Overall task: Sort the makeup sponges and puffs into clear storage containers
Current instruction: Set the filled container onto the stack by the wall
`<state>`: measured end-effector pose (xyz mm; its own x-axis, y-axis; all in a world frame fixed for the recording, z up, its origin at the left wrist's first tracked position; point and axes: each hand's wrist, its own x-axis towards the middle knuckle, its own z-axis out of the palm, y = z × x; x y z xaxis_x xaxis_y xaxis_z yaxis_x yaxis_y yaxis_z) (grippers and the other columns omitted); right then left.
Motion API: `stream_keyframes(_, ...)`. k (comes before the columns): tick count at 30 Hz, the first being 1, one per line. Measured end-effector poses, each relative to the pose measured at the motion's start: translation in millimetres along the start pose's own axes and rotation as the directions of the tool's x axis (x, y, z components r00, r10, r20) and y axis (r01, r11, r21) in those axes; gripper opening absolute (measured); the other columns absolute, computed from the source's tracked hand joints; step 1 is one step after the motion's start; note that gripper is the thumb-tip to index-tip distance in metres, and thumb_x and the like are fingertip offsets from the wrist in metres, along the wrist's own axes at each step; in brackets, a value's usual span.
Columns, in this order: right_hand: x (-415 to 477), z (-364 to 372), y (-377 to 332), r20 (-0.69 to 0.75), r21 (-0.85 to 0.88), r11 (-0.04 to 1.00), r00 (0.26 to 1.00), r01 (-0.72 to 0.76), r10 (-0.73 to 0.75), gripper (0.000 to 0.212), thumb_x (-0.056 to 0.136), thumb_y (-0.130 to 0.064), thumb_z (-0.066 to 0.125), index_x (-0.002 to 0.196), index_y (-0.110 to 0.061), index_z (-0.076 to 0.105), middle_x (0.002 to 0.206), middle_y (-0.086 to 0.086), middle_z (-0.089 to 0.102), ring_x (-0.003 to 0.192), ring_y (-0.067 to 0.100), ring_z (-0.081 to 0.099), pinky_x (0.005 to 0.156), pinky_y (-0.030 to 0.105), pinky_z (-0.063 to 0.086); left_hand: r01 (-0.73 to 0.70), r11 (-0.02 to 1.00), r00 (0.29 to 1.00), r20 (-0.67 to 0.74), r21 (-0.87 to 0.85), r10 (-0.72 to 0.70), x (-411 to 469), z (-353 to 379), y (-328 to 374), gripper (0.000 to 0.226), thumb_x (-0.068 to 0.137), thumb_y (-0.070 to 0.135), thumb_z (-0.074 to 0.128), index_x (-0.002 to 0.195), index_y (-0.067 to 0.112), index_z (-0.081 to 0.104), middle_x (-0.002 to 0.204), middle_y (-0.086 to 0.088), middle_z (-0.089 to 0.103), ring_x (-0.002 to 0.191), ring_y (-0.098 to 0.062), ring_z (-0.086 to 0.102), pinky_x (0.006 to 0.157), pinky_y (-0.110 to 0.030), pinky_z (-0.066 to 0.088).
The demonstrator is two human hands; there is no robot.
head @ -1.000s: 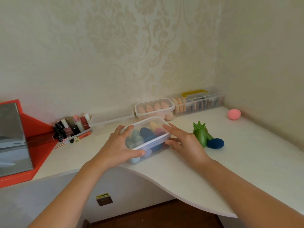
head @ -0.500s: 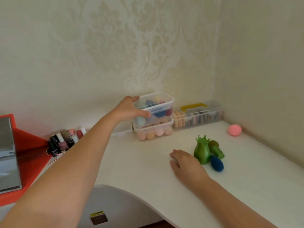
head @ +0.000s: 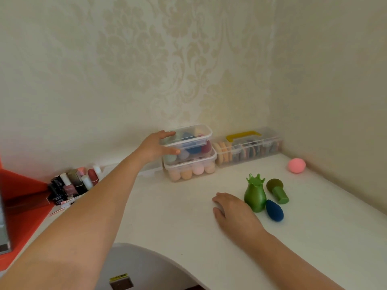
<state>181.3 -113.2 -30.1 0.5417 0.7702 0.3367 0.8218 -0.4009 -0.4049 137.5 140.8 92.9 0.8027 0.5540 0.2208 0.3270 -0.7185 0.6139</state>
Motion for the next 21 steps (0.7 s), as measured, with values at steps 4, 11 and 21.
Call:
stream_keyframes(4, 0.2, -0.6, 0.1, 0.012, -0.007, 1.000, 1.000, -0.002, 0.002, 0.029, 0.097, -0.023, 0.039, 0.117, -0.012, 0.057, 0.123, 0.000, 0.057, 0.112, 0.013, 0.052, 0.094, 0.021, 0.041, -0.050, 0.998, 0.990, -0.136, -0.038, 0.045, -21.1, 4.3, -3.7, 0.073, 0.070, 0.024, 0.083, 0.133, 0.014, 0.048, 0.127, 0.006, 0.049, 0.115, -0.017, 0.050, 0.091, -0.026, 0.039)
stream_keyframes(11, 0.5, 2.1, -2.2, 0.015, -0.025, 1.000, 1.000, -0.012, 0.012, 0.021, 0.096, -0.019, 0.039, 0.101, -0.010, 0.057, 0.102, 0.000, 0.057, 0.095, 0.014, 0.053, 0.078, 0.021, 0.038, 0.168, 0.885, 0.986, -0.076, 0.435, -0.150, -58.1, -17.4, -77.2, 0.083, 0.075, 0.031, 0.078, 0.144, 0.015, 0.033, 0.144, -0.012, 0.040, 0.129, -0.026, 0.043, 0.102, -0.033, 0.035)
stream_keyframes(21, -0.3, -2.7, -3.5, 0.020, 0.015, 0.999, 0.999, -0.038, 0.038, 0.033, 0.098, -0.022, 0.039, 0.125, -0.014, 0.055, 0.129, -0.003, 0.055, 0.119, 0.011, 0.050, 0.099, 0.019, 0.037, 0.116, 0.681, 0.987, -0.006, 0.723, -0.162, -57.0, -13.0, -99.7, 0.070, 0.086, -0.004, 0.045, 0.150, 0.014, 0.020, 0.151, -0.011, 0.030, 0.132, -0.028, 0.039, 0.105, -0.035, 0.036)
